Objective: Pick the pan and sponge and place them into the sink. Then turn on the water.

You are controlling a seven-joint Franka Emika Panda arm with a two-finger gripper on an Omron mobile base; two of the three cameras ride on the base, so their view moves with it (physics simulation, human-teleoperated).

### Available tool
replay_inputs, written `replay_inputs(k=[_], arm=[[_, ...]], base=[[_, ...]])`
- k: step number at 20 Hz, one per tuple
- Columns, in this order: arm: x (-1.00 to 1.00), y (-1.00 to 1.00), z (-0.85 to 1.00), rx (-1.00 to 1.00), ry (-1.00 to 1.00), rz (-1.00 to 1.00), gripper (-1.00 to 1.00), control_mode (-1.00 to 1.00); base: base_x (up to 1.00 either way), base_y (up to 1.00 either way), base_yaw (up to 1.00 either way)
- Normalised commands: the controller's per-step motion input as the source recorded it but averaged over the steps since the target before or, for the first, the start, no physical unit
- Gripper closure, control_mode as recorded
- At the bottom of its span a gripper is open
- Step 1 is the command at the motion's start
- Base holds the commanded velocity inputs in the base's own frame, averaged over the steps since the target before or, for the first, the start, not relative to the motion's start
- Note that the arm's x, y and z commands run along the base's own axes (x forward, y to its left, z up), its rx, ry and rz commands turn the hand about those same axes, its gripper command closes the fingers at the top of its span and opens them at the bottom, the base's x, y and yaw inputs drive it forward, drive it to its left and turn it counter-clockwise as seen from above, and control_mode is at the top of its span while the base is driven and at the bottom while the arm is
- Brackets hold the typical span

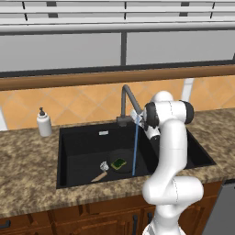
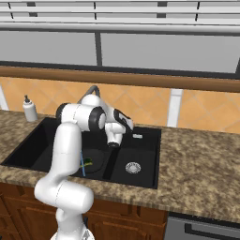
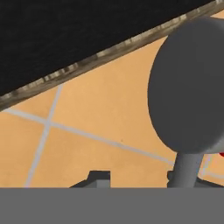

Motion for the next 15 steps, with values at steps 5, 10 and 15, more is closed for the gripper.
replay_inputs(k=[5,10,15], arm=[[-0.29,-1.00,0.00,0.28,0.00,0.00,1.00,-1.00],[-0.68,-1.00,0.14,0.45,-0.09,0.10,1.00,-1.00],[-0.79,-1.00,0.17,0.52,-0.06,0.27,1.00,-1.00]], base=[[0.00,0.00,0.00],[0.00,0.00,0.00],[0.00,0.00,0.00]])
